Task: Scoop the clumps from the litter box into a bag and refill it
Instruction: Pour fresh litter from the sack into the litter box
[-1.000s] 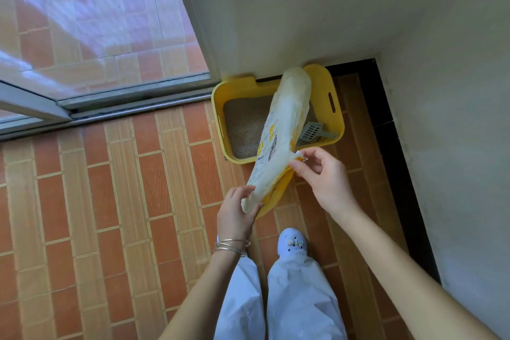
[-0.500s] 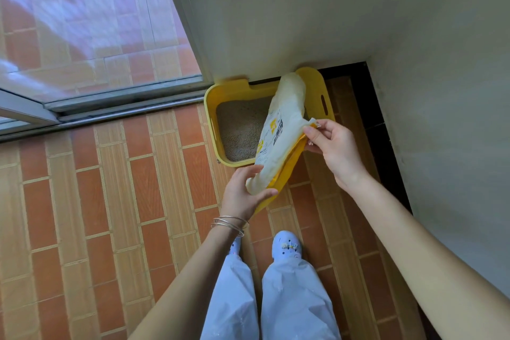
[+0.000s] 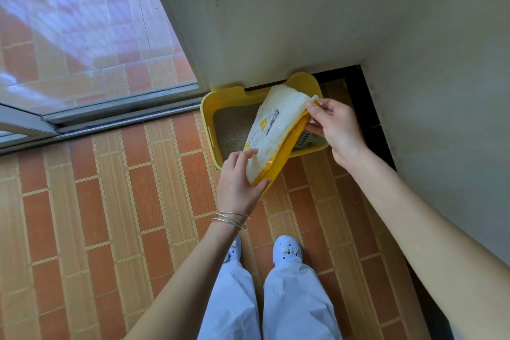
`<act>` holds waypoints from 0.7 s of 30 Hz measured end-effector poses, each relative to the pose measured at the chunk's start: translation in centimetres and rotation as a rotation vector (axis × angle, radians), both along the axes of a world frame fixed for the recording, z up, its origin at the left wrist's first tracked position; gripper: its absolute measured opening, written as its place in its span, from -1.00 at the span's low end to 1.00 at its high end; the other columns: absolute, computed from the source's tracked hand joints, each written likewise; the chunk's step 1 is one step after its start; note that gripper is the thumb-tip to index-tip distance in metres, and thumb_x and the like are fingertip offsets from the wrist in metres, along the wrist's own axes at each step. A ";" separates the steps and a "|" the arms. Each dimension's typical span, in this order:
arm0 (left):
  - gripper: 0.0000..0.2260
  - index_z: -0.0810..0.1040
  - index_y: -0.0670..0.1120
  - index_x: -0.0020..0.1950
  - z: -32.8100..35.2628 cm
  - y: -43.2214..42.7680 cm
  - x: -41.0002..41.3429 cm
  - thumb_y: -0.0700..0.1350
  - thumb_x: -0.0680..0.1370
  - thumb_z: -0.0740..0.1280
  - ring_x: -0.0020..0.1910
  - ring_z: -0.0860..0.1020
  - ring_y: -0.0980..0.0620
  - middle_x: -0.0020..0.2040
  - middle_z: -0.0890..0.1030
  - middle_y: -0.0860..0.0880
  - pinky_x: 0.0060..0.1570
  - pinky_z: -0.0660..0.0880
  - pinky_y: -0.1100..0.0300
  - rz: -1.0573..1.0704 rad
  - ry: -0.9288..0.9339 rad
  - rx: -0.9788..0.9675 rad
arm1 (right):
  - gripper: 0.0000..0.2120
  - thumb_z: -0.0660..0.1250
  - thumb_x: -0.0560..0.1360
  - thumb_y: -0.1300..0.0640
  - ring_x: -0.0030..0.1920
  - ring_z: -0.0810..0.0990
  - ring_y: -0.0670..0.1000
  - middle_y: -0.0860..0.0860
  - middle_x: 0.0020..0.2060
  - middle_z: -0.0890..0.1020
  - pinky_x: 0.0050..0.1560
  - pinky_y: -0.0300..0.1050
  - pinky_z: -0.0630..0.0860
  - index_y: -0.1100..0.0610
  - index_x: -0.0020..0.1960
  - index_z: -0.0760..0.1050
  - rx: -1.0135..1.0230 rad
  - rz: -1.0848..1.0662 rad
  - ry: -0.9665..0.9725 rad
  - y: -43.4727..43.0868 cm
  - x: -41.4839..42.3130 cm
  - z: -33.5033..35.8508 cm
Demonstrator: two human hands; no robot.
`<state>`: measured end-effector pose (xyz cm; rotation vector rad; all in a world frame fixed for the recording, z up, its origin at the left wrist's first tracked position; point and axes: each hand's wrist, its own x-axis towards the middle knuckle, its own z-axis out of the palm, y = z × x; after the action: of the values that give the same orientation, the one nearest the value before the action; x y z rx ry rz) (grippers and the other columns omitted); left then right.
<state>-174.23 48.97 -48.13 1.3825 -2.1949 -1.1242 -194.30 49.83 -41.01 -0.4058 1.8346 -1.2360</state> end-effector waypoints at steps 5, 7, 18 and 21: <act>-0.56 0.54 -0.09 0.16 0.3 -1.5 -0.9 -0.22 0.30 0.49 0.02 0.51 -0.06 0.05 0.54 -0.05 -0.14 0.38 0.21 0.010 0.015 -0.049 | -0.91 0.26 0.55 0.17 -0.09 0.60 -0.11 0.01 -0.12 0.60 -0.16 -0.29 0.58 0.16 0.02 0.50 0.014 -0.063 -0.038 -0.3 -1.0 0.0; -0.59 0.55 -0.10 0.15 0.5 -2.1 -1.3 -0.24 0.32 0.47 0.00 0.52 -0.05 0.04 0.55 -0.05 -0.15 0.41 0.19 0.004 0.027 -0.068 | -0.94 0.27 0.54 0.16 0.00 0.60 -0.02 0.04 -0.06 0.60 -0.14 -0.27 0.58 0.12 -0.03 0.51 0.010 -0.111 -0.068 0.0 -1.6 -0.1; -0.71 0.61 -0.15 0.03 -0.1 -3.8 -2.5 -0.31 0.33 0.46 -0.16 0.57 -0.12 -0.08 0.60 -0.11 -0.27 0.53 0.08 -0.063 -0.015 -0.182 | -0.60 0.38 0.46 0.10 0.07 0.52 -0.02 0.08 0.12 0.52 0.07 -0.17 0.51 0.20 0.23 0.40 0.178 0.149 0.593 2.4 -2.7 -0.9; -0.70 0.61 -0.17 0.02 -0.2 -4.0 -3.0 -0.34 0.31 0.48 -0.19 0.57 -0.15 -0.11 0.60 -0.14 -0.29 0.52 0.08 -0.118 -0.059 -0.206 | -0.51 0.47 0.36 0.19 0.20 0.44 0.12 0.15 0.16 0.50 0.21 0.02 0.44 0.19 0.25 0.45 0.075 0.413 1.100 2.5 -2.1 -0.3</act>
<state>-177.21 44.93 -48.30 1.2280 -2.3856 -0.8743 -196.45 52.34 -41.32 -1.5571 2.4584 -0.6522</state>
